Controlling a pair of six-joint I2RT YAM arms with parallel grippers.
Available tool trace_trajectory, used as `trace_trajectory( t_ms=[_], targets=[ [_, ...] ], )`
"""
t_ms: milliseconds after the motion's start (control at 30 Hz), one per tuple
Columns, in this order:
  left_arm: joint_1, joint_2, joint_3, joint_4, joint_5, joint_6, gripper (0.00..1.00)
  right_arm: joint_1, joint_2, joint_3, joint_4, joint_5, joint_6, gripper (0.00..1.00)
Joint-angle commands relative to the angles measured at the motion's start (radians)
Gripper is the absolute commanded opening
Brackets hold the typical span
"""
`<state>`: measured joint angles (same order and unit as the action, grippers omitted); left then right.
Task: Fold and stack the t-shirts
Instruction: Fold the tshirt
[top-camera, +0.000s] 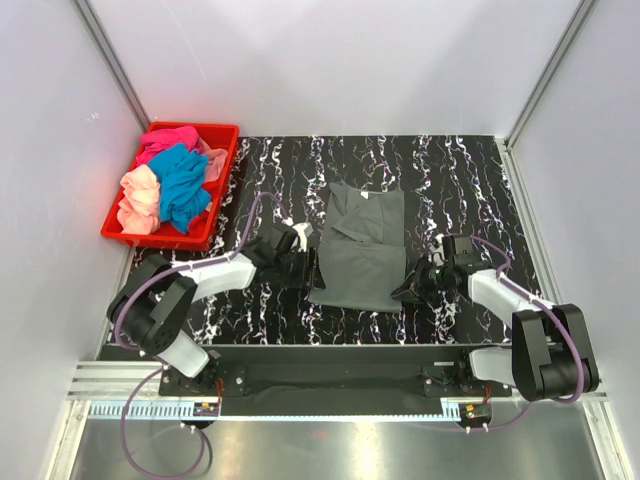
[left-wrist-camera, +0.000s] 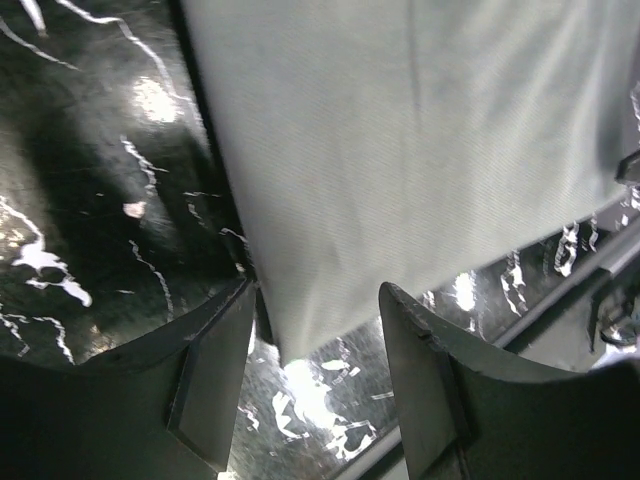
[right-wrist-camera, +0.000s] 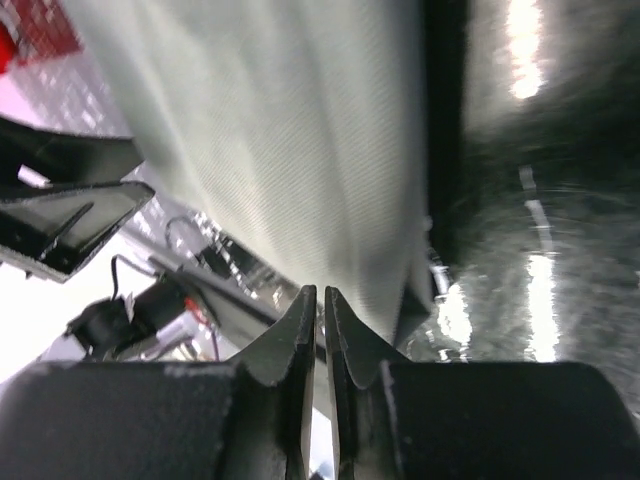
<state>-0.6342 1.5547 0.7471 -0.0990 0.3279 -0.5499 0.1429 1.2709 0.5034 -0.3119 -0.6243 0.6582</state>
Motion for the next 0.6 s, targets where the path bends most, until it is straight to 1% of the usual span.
trace_trajectory(
  t_ms=[0, 167, 233, 267, 367, 567],
  targets=[
    [-0.002, 0.018, -0.022, 0.076, -0.059, -0.015, 0.57, 0.000, -0.019, -0.017, -0.006, 0.112, 0.050, 0.14],
    [-0.009, 0.033, -0.031, 0.096, -0.079, -0.028, 0.58, 0.001, -0.018, -0.072, 0.046, 0.169, 0.089, 0.13],
    [-0.013, 0.035, -0.029, 0.090, -0.092, -0.028, 0.58, 0.004, -0.008, -0.078, 0.045, 0.179, 0.092, 0.12],
    [-0.016, 0.035, -0.026, 0.085, -0.098, -0.028, 0.58, 0.004, -0.007, -0.075, 0.024, 0.211, 0.095, 0.12],
    [-0.024, 0.038, -0.011, 0.042, -0.138, -0.016, 0.58, 0.014, 0.005, -0.065, -0.009, 0.254, 0.103, 0.08],
    [-0.025, 0.059, 0.023, -0.090, -0.266, -0.010, 0.58, 0.041, 0.030, -0.020, -0.045, 0.314, 0.118, 0.08]
  ],
)
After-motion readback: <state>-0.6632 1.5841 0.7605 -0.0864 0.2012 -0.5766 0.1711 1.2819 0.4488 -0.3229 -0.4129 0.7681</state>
